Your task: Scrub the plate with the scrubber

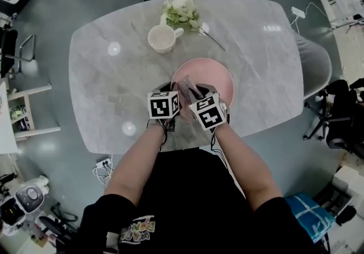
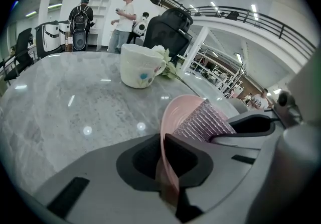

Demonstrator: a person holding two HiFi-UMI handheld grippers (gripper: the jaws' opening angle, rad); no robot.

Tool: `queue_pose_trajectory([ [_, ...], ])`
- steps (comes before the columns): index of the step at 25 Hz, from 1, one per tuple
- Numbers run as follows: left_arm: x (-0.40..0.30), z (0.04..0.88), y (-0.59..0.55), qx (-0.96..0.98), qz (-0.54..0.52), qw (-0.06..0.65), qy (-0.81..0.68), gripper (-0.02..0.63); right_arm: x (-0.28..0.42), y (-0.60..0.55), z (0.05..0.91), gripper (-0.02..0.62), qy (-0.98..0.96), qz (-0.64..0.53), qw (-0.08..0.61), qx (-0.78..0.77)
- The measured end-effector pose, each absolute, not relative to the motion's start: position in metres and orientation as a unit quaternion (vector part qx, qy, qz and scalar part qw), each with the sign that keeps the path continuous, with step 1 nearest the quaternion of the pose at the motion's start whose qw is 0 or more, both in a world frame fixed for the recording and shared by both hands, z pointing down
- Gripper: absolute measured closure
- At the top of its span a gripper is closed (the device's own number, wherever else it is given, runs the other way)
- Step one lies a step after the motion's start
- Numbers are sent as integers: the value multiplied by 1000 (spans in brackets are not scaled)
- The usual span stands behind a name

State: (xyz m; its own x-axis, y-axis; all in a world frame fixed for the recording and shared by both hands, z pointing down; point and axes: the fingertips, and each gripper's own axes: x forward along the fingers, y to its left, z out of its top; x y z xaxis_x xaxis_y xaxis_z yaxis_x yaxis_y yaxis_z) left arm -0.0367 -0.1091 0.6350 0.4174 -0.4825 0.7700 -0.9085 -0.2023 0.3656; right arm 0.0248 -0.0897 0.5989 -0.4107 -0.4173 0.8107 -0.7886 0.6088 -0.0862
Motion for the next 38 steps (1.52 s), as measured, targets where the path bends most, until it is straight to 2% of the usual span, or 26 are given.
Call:
queue_pose_trajectory([
  [11, -37, 637, -110, 743, 259, 410, -461, 566, 47, -119, 617, 514, -782, 157, 470, 377],
  [32, -37, 638, -110, 746, 259, 412, -456, 566, 131, -163, 607, 514, -718, 51, 536, 441],
  [38, -36, 640, -111, 744, 261, 410, -458, 566, 142, -166, 603, 512, -720, 55, 520, 456],
])
